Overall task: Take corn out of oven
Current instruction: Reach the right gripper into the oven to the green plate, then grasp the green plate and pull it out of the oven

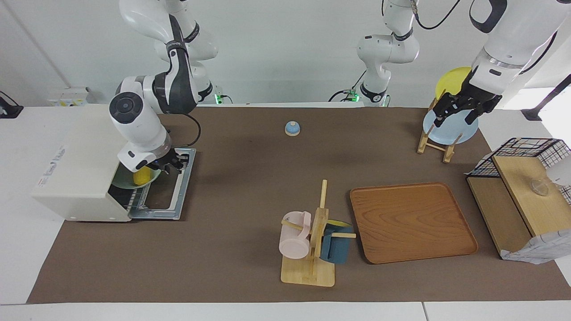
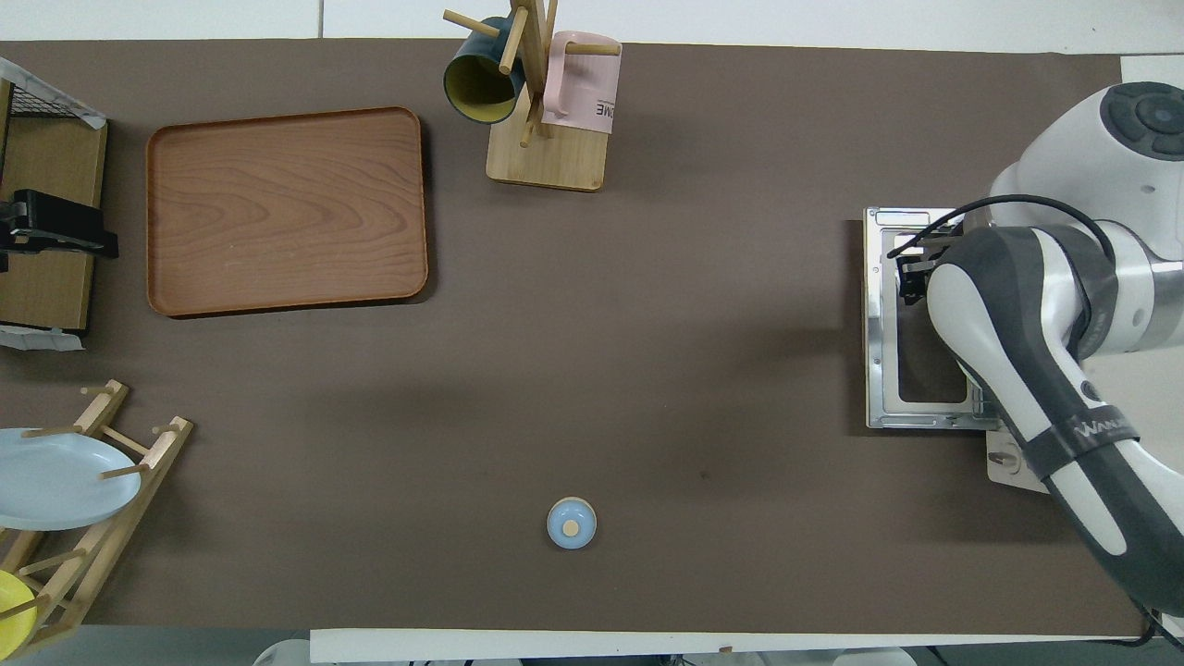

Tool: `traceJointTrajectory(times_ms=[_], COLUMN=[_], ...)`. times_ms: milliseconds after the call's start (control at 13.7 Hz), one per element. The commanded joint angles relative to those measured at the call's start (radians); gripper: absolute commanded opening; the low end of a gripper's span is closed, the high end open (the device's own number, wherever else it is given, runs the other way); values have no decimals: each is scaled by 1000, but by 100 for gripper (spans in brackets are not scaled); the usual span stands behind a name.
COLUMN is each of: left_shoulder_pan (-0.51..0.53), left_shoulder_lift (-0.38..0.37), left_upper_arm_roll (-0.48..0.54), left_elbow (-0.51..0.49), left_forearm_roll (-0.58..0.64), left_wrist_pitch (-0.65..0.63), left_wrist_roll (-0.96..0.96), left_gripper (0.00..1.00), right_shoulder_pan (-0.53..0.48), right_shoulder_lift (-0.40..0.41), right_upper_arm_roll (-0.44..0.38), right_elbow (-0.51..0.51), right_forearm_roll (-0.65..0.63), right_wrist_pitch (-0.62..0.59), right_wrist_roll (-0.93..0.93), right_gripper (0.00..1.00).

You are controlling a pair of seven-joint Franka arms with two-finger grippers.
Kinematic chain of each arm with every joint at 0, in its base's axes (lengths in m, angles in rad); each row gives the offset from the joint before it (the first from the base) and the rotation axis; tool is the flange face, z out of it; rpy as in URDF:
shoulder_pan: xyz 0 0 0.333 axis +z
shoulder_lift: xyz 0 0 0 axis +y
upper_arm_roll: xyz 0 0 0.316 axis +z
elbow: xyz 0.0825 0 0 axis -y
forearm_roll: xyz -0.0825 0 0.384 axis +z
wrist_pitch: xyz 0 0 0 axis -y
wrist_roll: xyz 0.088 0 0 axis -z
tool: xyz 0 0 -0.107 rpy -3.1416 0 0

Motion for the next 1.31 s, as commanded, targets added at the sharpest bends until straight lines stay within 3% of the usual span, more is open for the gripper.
traceJointTrajectory(times_ms=[0,438,511,584,657,730,1022,1241], left_shoulder_pan=[2,3,3,3,2,3,3,3], left_shoulder_lift=[-16,-16,-16,-16,-16,-16,-16,-16], left_upper_arm_roll=[0,0,0,0,0,0,0,0], left_elbow=[-15,-15,-15,-15,-15,-15,-15,-15], left_forearm_roll=[11,11,11,11,11,11,11,11], left_wrist_pitch=[-1,-1,-1,-1,-1,-1,-2,-1], left_wrist_roll=[5,5,5,5,5,5,5,5], left_gripper=[100,100,100,100,100,100,100,100], right_shoulder_pan=[-42,-64,-65,-62,-55,-47,104,320], right_shoulder_lift=[-22,-36,-35,-31,-28,-27,50,226], right_upper_arm_roll=[13,11,13,11,13,17,20,20], right_elbow=[-65,-148,-156,-154,-145,-135,90,403], right_forearm_roll=[-16,-18,-18,-24,-60,-108,-107,-55], right_wrist_pitch=[25,103,117,117,107,94,-92,-273], right_wrist_roll=[-15,-55,-59,-71,-78,-79,14,288], right_gripper=[49,45,31,8,0,0,0,0])
